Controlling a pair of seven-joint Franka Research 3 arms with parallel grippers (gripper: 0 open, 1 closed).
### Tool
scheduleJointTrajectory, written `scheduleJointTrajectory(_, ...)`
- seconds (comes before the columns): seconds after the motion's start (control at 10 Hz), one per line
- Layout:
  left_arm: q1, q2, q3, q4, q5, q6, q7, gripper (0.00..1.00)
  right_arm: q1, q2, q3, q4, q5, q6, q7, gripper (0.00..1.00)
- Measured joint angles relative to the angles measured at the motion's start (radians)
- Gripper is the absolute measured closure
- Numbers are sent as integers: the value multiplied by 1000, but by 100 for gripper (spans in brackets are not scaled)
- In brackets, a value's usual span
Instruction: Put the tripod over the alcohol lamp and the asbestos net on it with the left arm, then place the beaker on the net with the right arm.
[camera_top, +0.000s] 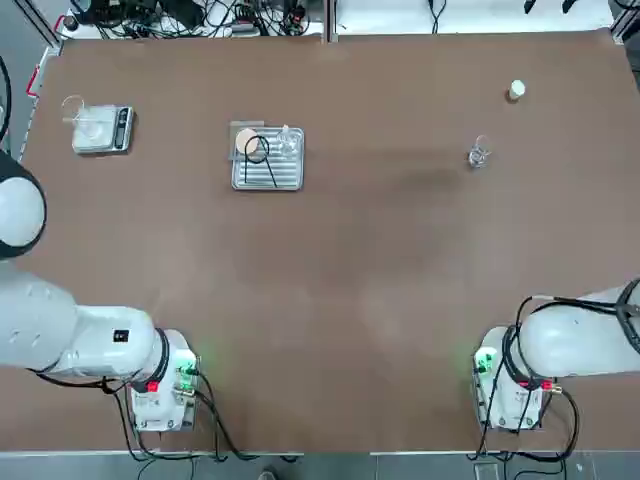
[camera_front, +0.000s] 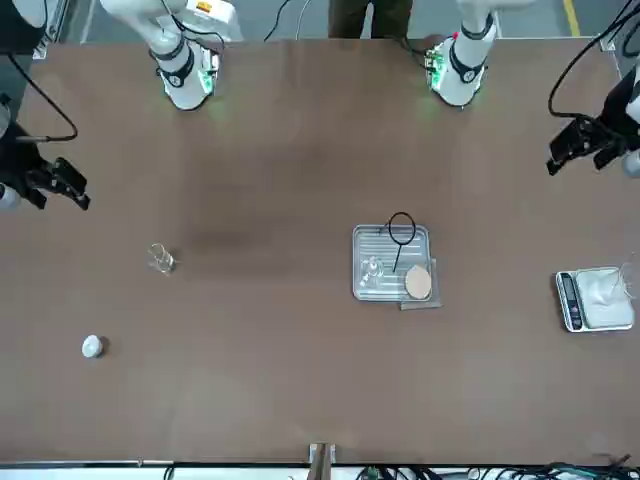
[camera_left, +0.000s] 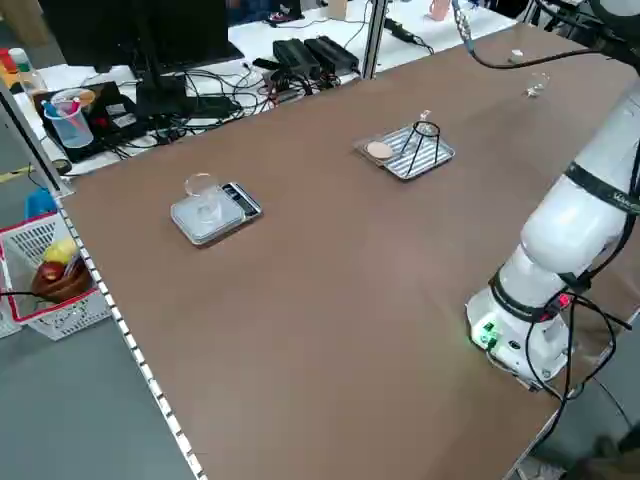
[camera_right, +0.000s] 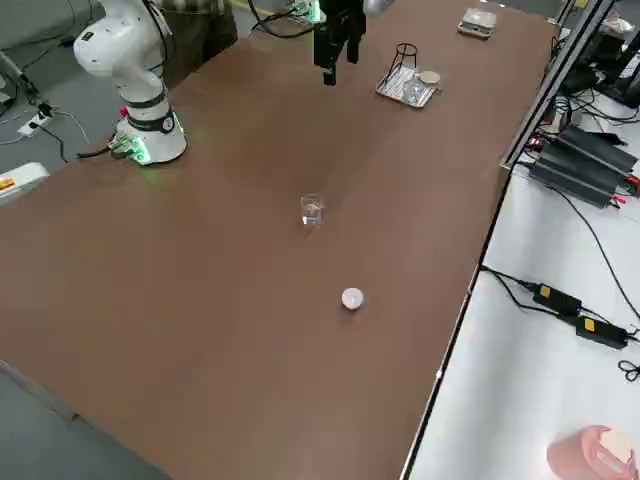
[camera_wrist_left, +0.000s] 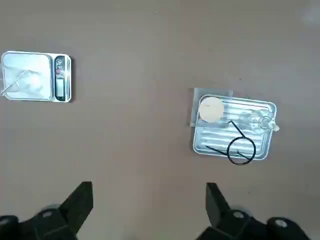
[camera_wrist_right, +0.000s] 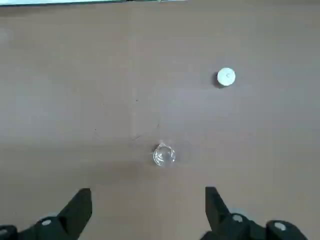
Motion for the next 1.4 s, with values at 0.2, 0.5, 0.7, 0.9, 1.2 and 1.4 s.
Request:
scheduleJointTrajectory(0.2,-1,-3,-1,0,0,-4,2,0,0,0,0,0,0,0,0,0)
scheduleJointTrajectory(0.5,-1,-2,-1,-4,0,-10,6,1,0,2,0,0,0,0,0,0)
scheduleJointTrajectory(0.7,-18,18,-4,-8,0,-7,16,1,0,3,0,0,0,0,0,0)
scheduleJointTrajectory(0.9,-87,59,-14,-9,-1,17,15,0,0,3,0,0,0,0,0,0)
scheduleJointTrajectory(1.2,-224,138,-23,-12,-1,70,-8,0,0,3,0,0,0,0,0,0)
scheduleJointTrajectory(1.4,-243,221,-30,-15,-32,124,-9,1,0,4,0,0,0,1,0,0)
